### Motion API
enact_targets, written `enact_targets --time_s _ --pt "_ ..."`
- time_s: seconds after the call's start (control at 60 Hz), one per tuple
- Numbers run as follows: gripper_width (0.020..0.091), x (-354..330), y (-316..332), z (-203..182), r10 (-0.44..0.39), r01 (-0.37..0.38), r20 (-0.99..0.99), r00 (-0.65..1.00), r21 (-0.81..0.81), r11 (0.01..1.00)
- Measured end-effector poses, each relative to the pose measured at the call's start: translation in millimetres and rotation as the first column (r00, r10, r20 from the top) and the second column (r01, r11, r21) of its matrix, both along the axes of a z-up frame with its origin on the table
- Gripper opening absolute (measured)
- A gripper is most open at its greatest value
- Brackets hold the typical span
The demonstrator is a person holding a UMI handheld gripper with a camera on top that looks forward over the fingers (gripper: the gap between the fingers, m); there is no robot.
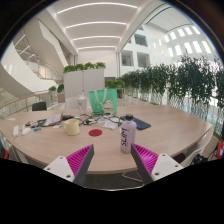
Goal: Pour water
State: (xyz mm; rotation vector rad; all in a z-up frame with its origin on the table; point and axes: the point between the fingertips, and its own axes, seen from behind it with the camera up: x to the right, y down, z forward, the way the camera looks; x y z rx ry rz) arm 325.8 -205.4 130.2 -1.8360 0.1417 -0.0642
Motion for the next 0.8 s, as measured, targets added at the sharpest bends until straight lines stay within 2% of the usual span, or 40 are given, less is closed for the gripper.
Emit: enact_targets --time_s 0.217,0.317,0.35,0.367,0.4,0.45,0.567,0.683,0.8 --pt "0.0828 80.6 142.9 -63.1 -0.039 0.039 -0.018 0.999 0.03 0.999" --pt "0.0817 94.4 191.1 -72.3 -0.031 0.032 -0.007 0.999 0.051 0.998" --pt "0.0779 92.1 198.3 -76.2 -0.025 0.025 0.005 1.0 0.037 0.999" --pt "0.0738 91.8 203.0 -81.5 -0.018 0.018 0.005 1.0 0.023 1.0" --pt "0.0556 92.9 208.1 -94.6 -0.016 0.016 -0.009 1.0 -0.021 1.0" --pt "0.0544 94.8 220.8 -103.8 -0.011 0.011 -0.017 1.0 -0.037 0.999" --pt "0.0519 92.9 210.8 -95.8 -0.034 0.034 -0.012 0.999 -0.01 0.999" --pt "0.0451 103.9 207.4 -100.5 -0.095 0.087 -0.058 0.994 -0.116 0.989" --pt "0.0405 114.9 213.1 -42.3 -0.147 0.139 -0.086 0.985 -0.092 0.986"
